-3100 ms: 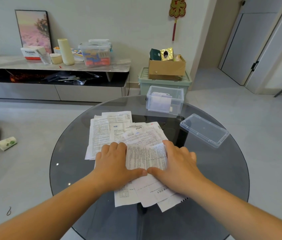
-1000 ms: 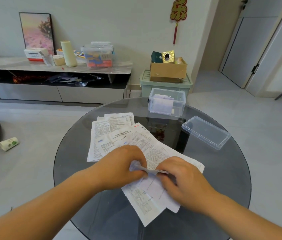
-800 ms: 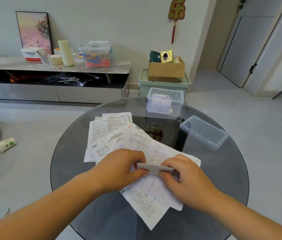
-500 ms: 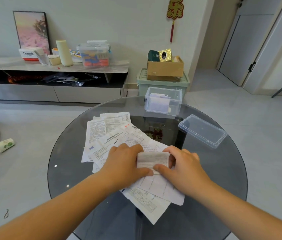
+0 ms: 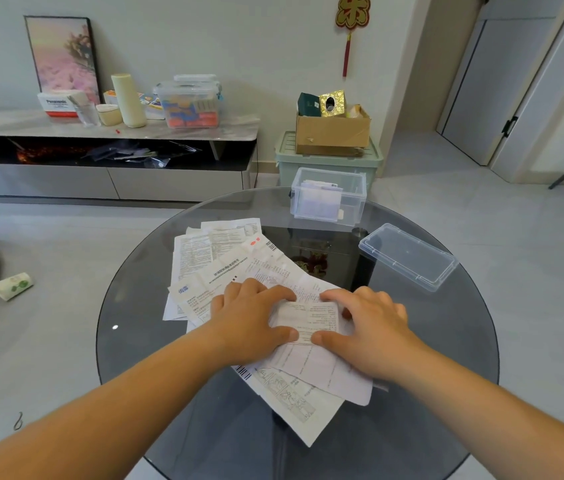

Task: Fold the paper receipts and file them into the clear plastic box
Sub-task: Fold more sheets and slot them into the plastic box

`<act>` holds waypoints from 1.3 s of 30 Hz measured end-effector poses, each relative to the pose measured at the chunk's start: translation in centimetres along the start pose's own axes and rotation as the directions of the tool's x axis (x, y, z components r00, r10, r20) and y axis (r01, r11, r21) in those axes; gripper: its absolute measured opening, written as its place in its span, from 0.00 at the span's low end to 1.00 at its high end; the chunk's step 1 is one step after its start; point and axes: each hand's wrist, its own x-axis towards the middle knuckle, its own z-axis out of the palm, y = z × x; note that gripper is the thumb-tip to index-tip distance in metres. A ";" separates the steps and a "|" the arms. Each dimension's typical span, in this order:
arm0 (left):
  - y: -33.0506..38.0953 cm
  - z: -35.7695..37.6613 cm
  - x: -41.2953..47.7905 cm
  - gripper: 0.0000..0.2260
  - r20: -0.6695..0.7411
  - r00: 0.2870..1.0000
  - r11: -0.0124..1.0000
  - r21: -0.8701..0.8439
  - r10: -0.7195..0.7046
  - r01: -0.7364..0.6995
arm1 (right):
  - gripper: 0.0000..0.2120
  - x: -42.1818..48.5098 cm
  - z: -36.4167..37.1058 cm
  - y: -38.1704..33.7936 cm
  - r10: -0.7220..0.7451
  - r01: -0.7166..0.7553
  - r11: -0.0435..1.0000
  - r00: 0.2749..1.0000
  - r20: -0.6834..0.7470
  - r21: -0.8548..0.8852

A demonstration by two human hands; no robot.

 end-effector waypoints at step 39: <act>0.1 -1.5 0.3 0.22 0.058 0.964 0.962 -0.103 0.260 -0.254 | 0.20 -1.2 -0.5 0.5 -0.361 0.361 0.933 0.929 -0.078 -0.012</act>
